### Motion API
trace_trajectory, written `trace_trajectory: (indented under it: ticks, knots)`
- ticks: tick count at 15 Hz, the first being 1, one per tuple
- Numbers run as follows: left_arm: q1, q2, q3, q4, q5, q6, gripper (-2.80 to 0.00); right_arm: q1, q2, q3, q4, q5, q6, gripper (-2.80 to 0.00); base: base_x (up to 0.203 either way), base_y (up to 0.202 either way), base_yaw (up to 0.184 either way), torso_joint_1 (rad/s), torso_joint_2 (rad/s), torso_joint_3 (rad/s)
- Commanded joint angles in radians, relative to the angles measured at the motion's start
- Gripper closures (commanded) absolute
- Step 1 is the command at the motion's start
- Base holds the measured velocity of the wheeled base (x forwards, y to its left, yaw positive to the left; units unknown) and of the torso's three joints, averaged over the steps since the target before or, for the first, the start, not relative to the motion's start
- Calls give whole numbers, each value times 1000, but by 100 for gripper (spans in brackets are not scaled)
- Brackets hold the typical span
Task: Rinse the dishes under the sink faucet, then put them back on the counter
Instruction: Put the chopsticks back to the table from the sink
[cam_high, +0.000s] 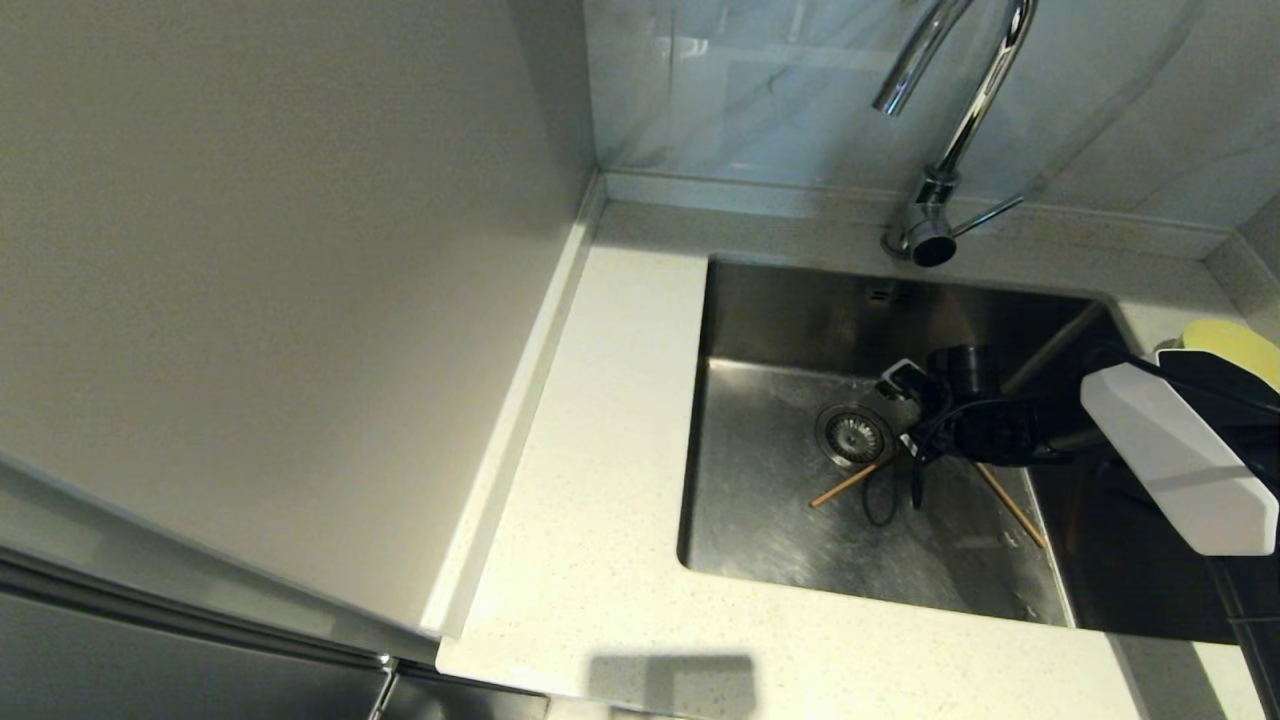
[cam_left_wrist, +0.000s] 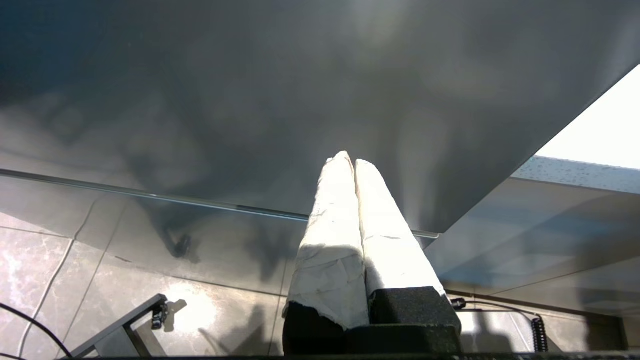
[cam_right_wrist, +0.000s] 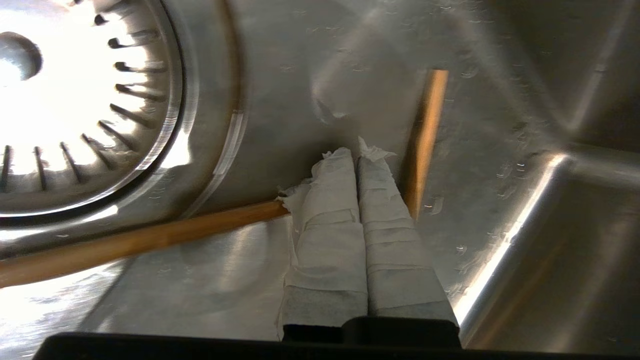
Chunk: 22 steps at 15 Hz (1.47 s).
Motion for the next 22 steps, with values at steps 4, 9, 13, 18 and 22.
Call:
trace_trajectory:
  ticks: [4, 9, 13, 18, 22]
  knots:
    - [0, -3, 0, 0, 1, -1, 0, -15, -10, -53, -3, -20, -4, 0, 0, 0, 0, 0, 0, 0]
    - [0, -3, 0, 0, 1, -1, 0, -14, -101, 23, 16, -13, -2, 0, 0, 0, 0, 0, 0, 0]
    - [0, -3, 0, 0, 1, -1, 0, -10, -233, 138, 97, -16, 5, 0, 0, 0, 0, 0, 0, 0]
    - [0, -3, 0, 0, 1, -1, 0, -7, -491, 289, 182, 25, 72, 0, 0, 0, 0, 0, 0, 0]
    - [0, -3, 0, 0, 1, -1, 0, -6, -633, 297, 418, 107, 143, 0, 0, 0, 0, 0, 0, 0]
